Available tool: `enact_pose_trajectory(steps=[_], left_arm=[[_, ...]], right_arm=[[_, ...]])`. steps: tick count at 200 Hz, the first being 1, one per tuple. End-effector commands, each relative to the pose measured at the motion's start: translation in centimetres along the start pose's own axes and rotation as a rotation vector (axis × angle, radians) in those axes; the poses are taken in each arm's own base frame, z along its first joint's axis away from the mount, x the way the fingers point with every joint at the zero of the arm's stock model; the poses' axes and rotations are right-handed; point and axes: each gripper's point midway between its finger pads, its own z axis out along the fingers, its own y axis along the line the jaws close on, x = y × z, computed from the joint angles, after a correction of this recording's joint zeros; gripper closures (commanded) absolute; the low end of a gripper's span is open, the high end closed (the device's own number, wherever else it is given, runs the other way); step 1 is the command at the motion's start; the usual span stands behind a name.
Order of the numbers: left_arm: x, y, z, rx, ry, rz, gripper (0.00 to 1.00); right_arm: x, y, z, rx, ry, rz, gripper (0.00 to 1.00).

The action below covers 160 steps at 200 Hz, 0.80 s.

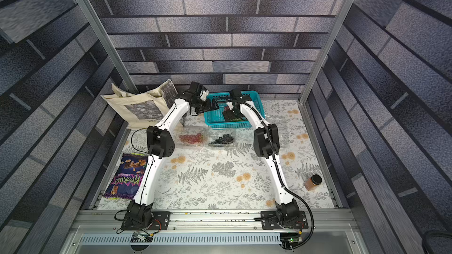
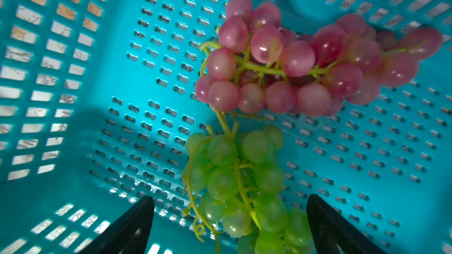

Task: Pack grapes into containers
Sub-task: Pick up the grape from the basket.

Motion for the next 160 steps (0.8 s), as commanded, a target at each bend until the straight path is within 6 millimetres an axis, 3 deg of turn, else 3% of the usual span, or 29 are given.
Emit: enact_pose_trajectory(steps=[1,37,80,112,160], left_arm=[[-0.4,-0.7,-0.1,0.025,-0.009,-0.018,0.0],[-0.5,-1.0,-0.1,0.033,-0.016,-0.014,0.0],[-0.4,-1.0,-0.1,0.033,-0.012,-0.013,0.0],[-0.2,-1.1,0.0,0.033,-0.005,-0.008,0.0],[-0.2,-1.1,0.2,0.037,-0.006,-0.008,0.0]], right_arm=[[0.9,-1.5,0.8,0.084,0.045,-0.012,0.01],[0.2,-4.4,0.7,0.231,0.019,0.05,0.0],[-1.3,-6.6,-0.5,0.211,-0.073,0.255,0.01],[-2.9,-6.7,-1.7,0.103,-0.141,0.364,0.02],[-4.2,-6.5,-3.5,0.078,-0.192,0.36,0.03]])
